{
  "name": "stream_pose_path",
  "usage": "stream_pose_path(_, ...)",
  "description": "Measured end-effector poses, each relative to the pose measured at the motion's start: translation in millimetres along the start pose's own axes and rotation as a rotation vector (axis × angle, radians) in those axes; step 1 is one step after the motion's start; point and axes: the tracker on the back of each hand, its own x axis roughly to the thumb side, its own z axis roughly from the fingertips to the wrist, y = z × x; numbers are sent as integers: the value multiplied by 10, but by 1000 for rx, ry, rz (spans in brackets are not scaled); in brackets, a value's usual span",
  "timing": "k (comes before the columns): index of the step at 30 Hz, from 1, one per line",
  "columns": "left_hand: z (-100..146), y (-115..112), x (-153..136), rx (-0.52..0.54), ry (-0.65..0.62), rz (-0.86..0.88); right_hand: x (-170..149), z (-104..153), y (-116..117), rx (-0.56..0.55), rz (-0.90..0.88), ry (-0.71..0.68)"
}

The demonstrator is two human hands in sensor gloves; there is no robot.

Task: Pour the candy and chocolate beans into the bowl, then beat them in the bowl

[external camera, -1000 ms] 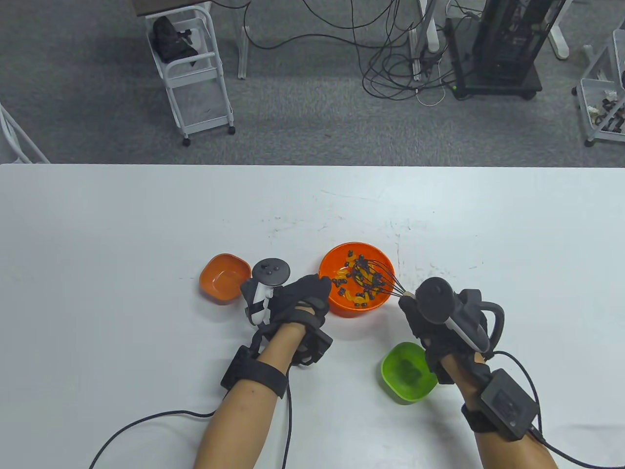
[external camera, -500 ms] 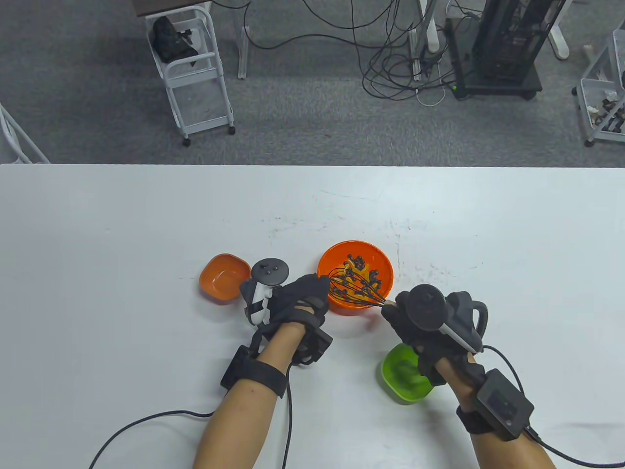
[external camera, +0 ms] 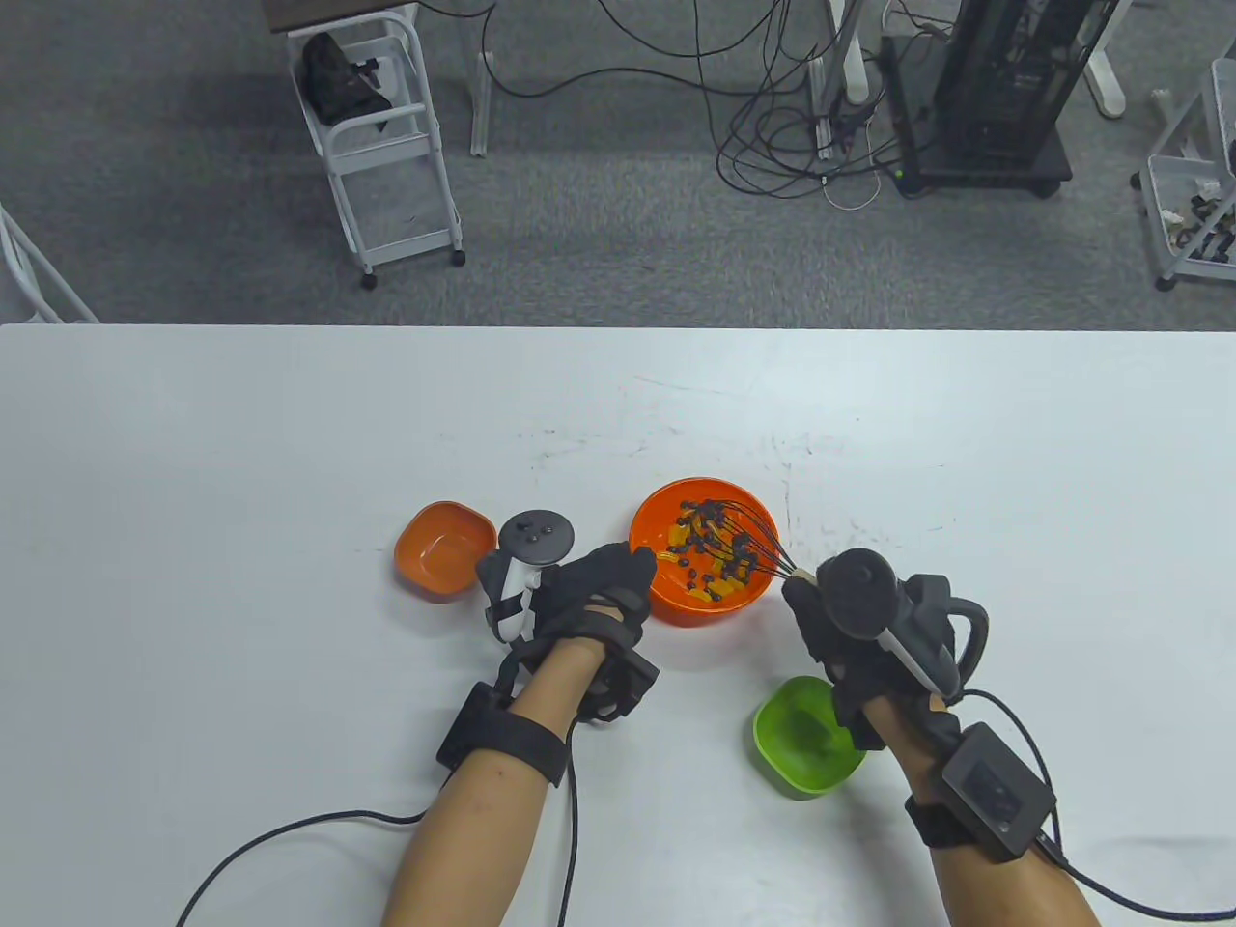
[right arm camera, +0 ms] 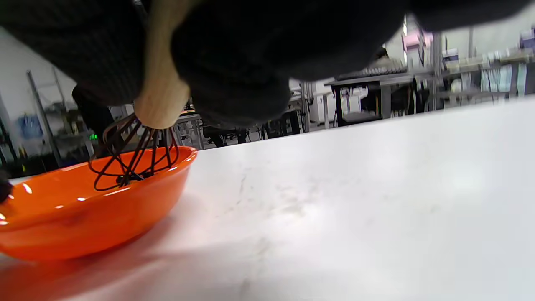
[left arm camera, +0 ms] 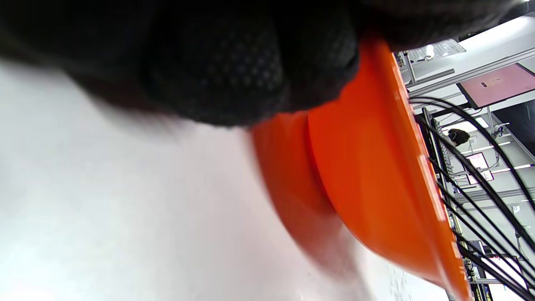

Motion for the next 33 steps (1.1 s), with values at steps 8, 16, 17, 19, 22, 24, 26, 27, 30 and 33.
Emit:
stream_pose_path(8, 0, 3, -6, 1, 4, 2, 66, -4, 57, 152, -87, -97)
stream_pose_path(16, -11, 0, -7, -6, -2, 2, 35, 44, -297, 148, 61, -66)
stream_pose_path(17, -13, 0, -7, -11, -3, 6, 33, 55, -319, 124, 84, -43)
stream_pose_path(19, -10, -3, -4, -13, -7, 5, 29, 54, -317, 102, 93, -16)
stream_pose_path(22, -14, -5, -3, -15, -16, 1, 29, 34, -253, 80, 107, -1)
stream_pose_path(24, -16, -4, -5, -18, -19, 4, 10, 13, -173, 73, 113, -1)
stream_pose_path(26, -18, -5, -7, -19, -13, 8, -37, -21, -71, 75, 59, 6)
stream_pose_path(27, -18, -5, -7, -21, -12, 10, -76, -45, -7, 93, 11, 15)
stream_pose_path(30, -17, -5, -7, -21, -8, 12, -90, -51, 66, 99, -70, 10)
stream_pose_path(33, -14, -7, -6, -19, -5, 11, -39, -45, 124, 103, -75, -46)
